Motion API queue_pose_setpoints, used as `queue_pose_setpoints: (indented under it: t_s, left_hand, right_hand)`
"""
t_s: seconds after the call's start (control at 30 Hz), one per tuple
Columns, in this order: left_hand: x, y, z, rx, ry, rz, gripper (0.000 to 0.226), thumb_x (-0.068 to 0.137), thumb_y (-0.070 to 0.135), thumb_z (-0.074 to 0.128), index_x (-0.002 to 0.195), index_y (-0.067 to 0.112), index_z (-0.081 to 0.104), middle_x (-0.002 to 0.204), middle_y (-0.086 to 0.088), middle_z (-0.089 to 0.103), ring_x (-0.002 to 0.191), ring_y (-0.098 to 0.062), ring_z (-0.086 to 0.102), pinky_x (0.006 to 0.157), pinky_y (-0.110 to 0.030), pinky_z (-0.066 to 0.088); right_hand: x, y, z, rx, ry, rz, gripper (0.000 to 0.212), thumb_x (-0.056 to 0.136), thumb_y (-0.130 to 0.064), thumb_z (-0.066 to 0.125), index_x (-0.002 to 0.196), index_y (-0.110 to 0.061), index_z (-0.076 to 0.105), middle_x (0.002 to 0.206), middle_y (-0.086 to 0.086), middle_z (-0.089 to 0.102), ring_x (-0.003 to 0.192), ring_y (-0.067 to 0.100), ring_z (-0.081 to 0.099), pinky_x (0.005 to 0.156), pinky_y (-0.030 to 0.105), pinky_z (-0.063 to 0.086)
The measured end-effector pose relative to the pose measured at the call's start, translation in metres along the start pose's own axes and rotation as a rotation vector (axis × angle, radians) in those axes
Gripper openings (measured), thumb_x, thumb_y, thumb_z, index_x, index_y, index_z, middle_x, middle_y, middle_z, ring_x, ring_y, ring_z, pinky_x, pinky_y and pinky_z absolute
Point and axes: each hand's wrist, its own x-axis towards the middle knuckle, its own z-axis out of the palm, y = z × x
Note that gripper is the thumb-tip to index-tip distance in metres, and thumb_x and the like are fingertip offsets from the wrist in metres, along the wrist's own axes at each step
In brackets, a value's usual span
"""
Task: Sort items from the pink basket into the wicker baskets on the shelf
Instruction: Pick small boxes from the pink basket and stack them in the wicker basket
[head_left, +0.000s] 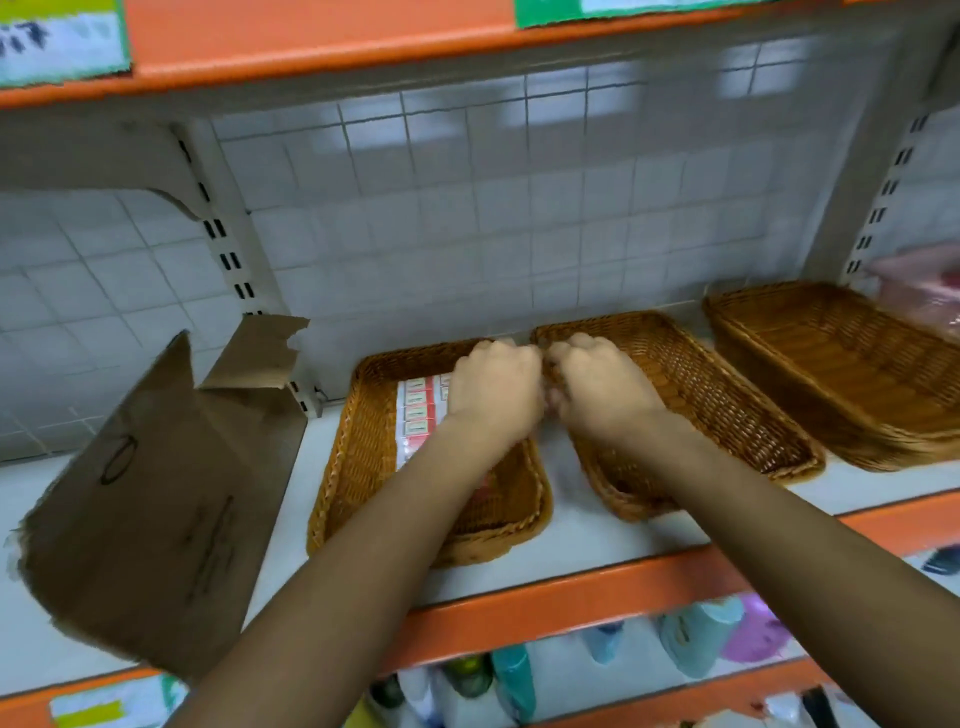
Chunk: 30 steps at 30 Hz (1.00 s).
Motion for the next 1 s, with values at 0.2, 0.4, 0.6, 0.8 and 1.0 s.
queue_pose_setpoints:
  t_s: [0.2,0.4,0.6,0.8,1.0]
  left_hand:
    - [0.023,0.120,-0.001,-0.054,0.053,0.166,0.028,0.093,0.028,0.047,0.114,0.013,0.060,0.114,-0.012,0.060,0.109,-0.033,0.056,0.084,-0.041,0.047]
    - [0.044,0.242,0.001,-0.110,0.086,0.300,0.029,0.095,0.030,0.045,0.111,0.013,0.061,0.113,-0.012,0.060,0.109,-0.033,0.056,0.084,-0.040,0.046]
    - [0.060,0.354,0.001,-0.130,0.104,0.437,0.029,0.093,0.029,0.045,0.108,0.010,0.063,0.112,-0.013,0.062,0.105,-0.033,0.058,0.081,-0.039,0.048]
    - [0.090,0.423,0.005,-0.107,0.104,0.563,0.029,0.095,0.027,0.044,0.112,0.012,0.063,0.113,-0.012,0.063,0.105,-0.032,0.060,0.083,-0.039,0.048]
    - [0.149,0.456,0.023,-0.203,0.055,0.530,0.026,0.091,0.020,0.048,0.109,0.008,0.063,0.112,-0.016,0.063,0.107,-0.033,0.057,0.083,-0.039,0.047]
  right_hand:
    - [-0.051,0.105,-0.040,-0.064,0.030,0.158,0.032,0.088,-0.024,0.053,0.117,-0.012,0.058,0.116,0.012,0.055,0.113,0.033,0.051,0.088,0.037,0.043]
    - [-0.109,0.210,-0.083,-0.138,0.076,0.272,0.029,0.086,-0.022,0.051,0.112,-0.012,0.061,0.110,0.013,0.057,0.107,0.034,0.054,0.082,0.036,0.044]
    - [-0.165,0.301,-0.116,-0.192,0.086,0.393,0.031,0.086,-0.021,0.051,0.112,-0.010,0.061,0.114,0.016,0.060,0.108,0.034,0.055,0.085,0.039,0.047]
    - [-0.189,0.367,-0.139,-0.166,0.094,0.505,0.034,0.086,-0.018,0.054,0.119,-0.009,0.059,0.121,0.016,0.057,0.116,0.034,0.048,0.091,0.037,0.042]
    - [-0.168,0.427,-0.146,-0.174,0.056,0.550,0.031,0.086,-0.016,0.054,0.116,-0.009,0.060,0.120,0.016,0.058,0.114,0.034,0.051,0.092,0.038,0.043]
